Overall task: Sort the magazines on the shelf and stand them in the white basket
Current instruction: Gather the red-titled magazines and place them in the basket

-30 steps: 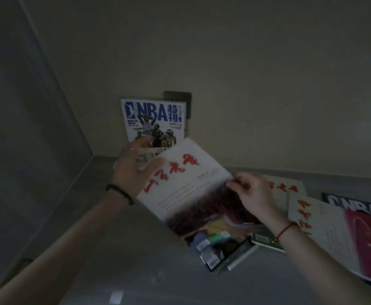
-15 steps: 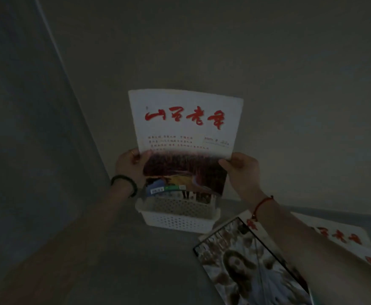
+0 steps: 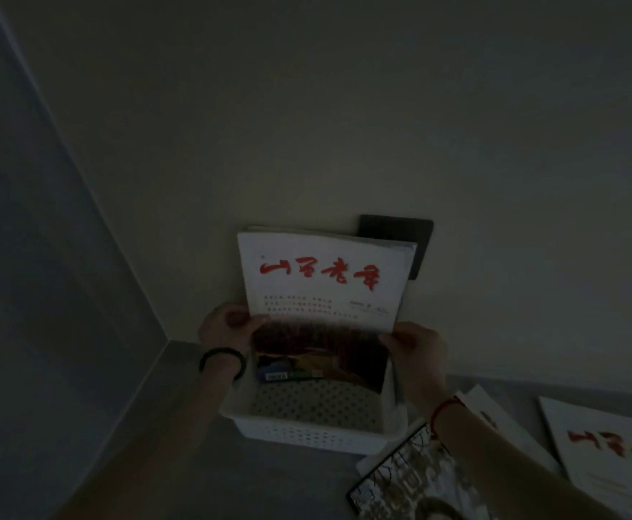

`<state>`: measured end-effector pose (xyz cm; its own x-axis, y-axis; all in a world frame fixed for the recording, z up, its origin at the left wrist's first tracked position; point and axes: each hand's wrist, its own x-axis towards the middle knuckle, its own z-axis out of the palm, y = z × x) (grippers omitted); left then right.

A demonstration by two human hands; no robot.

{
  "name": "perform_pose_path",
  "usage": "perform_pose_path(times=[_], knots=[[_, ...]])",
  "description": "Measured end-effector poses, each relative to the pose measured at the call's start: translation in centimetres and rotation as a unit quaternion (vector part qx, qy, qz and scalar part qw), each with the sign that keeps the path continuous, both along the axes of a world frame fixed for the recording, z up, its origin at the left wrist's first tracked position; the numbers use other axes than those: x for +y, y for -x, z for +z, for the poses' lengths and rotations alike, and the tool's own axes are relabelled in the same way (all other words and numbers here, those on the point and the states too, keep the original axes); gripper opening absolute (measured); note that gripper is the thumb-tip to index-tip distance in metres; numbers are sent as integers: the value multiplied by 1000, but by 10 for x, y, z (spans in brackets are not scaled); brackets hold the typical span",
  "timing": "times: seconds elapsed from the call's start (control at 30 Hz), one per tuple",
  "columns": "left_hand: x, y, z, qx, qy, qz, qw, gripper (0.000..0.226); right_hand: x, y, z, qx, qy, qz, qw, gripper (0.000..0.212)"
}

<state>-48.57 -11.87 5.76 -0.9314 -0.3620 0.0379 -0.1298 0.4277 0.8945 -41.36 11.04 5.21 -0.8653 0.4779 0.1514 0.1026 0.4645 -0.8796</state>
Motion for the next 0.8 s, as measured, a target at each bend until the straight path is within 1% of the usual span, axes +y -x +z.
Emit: perform_pose_path(times=[0.1,0.23,0.33,0.43,0.5,0.57,0.67,0.73,0.8], knots=[[1,6,-1,23,-1,16,1000,35,1,8,-3,8,22,-27,999,7],[1,13,-4,26,13,11,1000,31,1,13,-8,20,43,-42,998,9],[3,14,-7,15,13,11,1000,32,2,14,-14,0,65,-72,995,12],[7,10,-8,16,-8,17,1000,30,5,12,-18,-36,78,-106,991,8],[10,1,-6,25,-12,24,999,25,10,3,-16,-37,80,-95,992,11],[15,-16,-4,33,-18,17,999,24,18,-17,-12,-15,65,-77,995,15],[31,-55,-5,56,-29,-44,997,19,34,-69,-13,3,66,-56,996,20],[48,-88,-5,55,-56,-104,991,17,50,-111,-18,-12,84,-60,995,19],[73,-128,-6,48,-92,-156,982,27,70,-155,-25,-34,106,-69,991,21]])
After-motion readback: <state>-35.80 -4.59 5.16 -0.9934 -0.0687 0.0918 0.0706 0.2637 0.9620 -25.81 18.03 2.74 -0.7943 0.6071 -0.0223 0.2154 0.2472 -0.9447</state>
